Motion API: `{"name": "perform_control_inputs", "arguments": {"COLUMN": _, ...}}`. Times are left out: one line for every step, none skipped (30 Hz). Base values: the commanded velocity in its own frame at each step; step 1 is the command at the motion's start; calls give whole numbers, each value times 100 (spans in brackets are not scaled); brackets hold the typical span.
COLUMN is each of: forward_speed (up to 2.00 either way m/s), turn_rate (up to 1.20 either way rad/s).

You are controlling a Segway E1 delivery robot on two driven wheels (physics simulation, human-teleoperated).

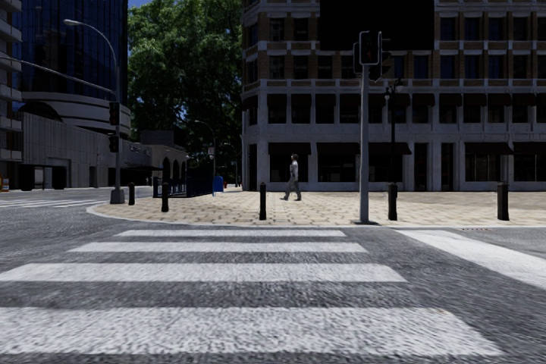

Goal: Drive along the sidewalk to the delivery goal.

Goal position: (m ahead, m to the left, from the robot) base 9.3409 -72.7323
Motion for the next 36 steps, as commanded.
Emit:
{"name": "perform_control_inputs", "arguments": {"forward_speed": 200, "turn_rate": 0}}
{"name": "perform_control_inputs", "arguments": {"forward_speed": 200, "turn_rate": 0}}
{"name": "perform_control_inputs", "arguments": {"forward_speed": 200, "turn_rate": -5}}
{"name": "perform_control_inputs", "arguments": {"forward_speed": 200, "turn_rate": -7}}
{"name": "perform_control_inputs", "arguments": {"forward_speed": 200, "turn_rate": -7}}
{"name": "perform_control_inputs", "arguments": {"forward_speed": 200, "turn_rate": -8}}
{"name": "perform_control_inputs", "arguments": {"forward_speed": 200, "turn_rate": -9}}
{"name": "perform_control_inputs", "arguments": {"forward_speed": 200, "turn_rate": -10}}
{"name": "perform_control_inputs", "arguments": {"forward_speed": 200, "turn_rate": -10}}
{"name": "perform_control_inputs", "arguments": {"forward_speed": 200, "turn_rate": -10}}
{"name": "perform_control_inputs", "arguments": {"forward_speed": 200, "turn_rate": -14}}
{"name": "perform_control_inputs", "arguments": {"forward_speed": 200, "turn_rate": -17}}
{"name": "perform_control_inputs", "arguments": {"forward_speed": 200, "turn_rate": -17}}
{"name": "perform_control_inputs", "arguments": {"forward_speed": 200, "turn_rate": -17}}
{"name": "perform_control_inputs", "arguments": {"forward_speed": 200, "turn_rate": -17}}
{"name": "perform_control_inputs", "arguments": {"forward_speed": 200, "turn_rate": -17}}
{"name": "perform_control_inputs", "arguments": {"forward_speed": 200, "turn_rate": -17}}
{"name": "perform_control_inputs", "arguments": {"forward_speed": 200, "turn_rate": -17}}
{"name": "perform_control_inputs", "arguments": {"forward_speed": 200, "turn_rate": -17}}
{"name": "perform_control_inputs", "arguments": {"forward_speed": 200, "turn_rate": -17}}
{"name": "perform_control_inputs", "arguments": {"forward_speed": 200, "turn_rate": -18}}
{"name": "perform_control_inputs", "arguments": {"forward_speed": 200, "turn_rate": -19}}
{"name": "perform_control_inputs", "arguments": {"forward_speed": 200, "turn_rate": -21}}
{"name": "perform_control_inputs", "arguments": {"forward_speed": 200, "turn_rate": -21}}
{"name": "perform_control_inputs", "arguments": {"forward_speed": 200, "turn_rate": -23}}
{"name": "perform_control_inputs", "arguments": {"forward_speed": 200, "turn_rate": -26}}
{"name": "perform_control_inputs", "arguments": {"forward_speed": 200, "turn_rate": -27}}
{"name": "perform_control_inputs", "arguments": {"forward_speed": 200, "turn_rate": -27}}
{"name": "perform_control_inputs", "arguments": {"forward_speed": 200, "turn_rate": -27}}
{"name": "perform_control_inputs", "arguments": {"forward_speed": 200, "turn_rate": -28}}
{"name": "perform_control_inputs", "arguments": {"forward_speed": 200, "turn_rate": -28}}
{"name": "perform_control_inputs", "arguments": {"forward_speed": 200, "turn_rate": -28}}
{"name": "perform_control_inputs", "arguments": {"forward_speed": 200, "turn_rate": -29}}
{"name": "perform_control_inputs", "arguments": {"forward_speed": 200, "turn_rate": -30}}
{"name": "perform_control_inputs", "arguments": {"forward_speed": 200, "turn_rate": -31}}
{"name": "perform_control_inputs", "arguments": {"forward_speed": 200, "turn_rate": -31}}
